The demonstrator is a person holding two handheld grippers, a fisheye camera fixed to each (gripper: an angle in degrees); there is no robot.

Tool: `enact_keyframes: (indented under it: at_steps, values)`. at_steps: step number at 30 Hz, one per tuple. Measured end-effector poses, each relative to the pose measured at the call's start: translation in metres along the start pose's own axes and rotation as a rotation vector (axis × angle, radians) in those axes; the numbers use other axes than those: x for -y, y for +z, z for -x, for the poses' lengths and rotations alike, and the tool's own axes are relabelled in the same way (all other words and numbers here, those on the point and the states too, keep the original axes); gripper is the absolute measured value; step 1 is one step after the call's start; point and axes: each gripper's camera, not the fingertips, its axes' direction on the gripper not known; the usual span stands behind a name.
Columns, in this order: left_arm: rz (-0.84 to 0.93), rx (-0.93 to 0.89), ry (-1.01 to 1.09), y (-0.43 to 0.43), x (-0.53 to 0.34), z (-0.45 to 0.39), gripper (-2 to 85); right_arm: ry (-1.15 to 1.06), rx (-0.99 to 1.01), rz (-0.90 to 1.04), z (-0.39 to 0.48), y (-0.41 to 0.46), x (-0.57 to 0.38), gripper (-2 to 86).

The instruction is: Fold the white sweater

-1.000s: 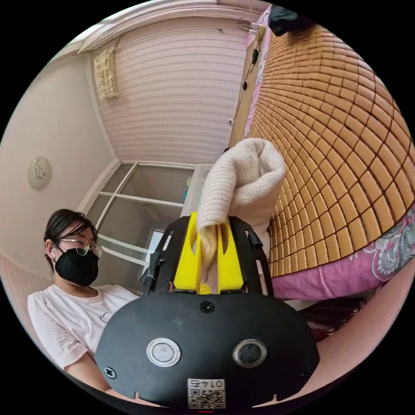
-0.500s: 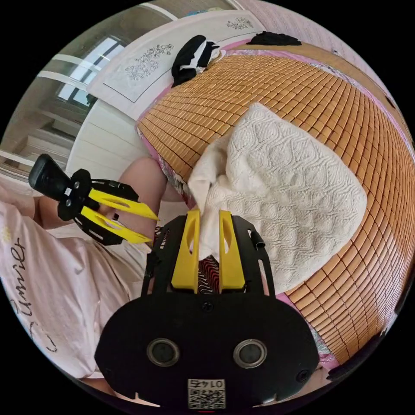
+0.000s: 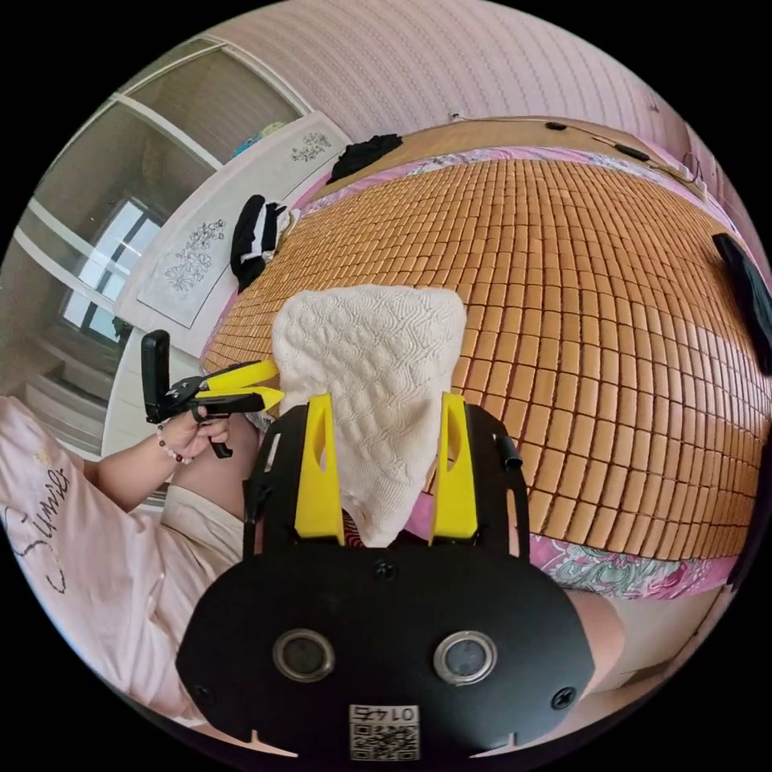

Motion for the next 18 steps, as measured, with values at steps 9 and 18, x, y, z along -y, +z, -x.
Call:
enact_keyframes:
  at_steps: [9, 18]
  values:
    - [0.06, -0.251, -0.1, 0.062, 0.035, 0.052, 12.4, 0.166, 0.234, 0.0, -0.035, 0.031, 0.014, 13.7]
    - [-0.019, -0.398, -0.154, 0.08, 0.049, 0.087, 8.2, -0.115, 0.244, 0.101, 0.03, -0.009, 0.086, 7.7]
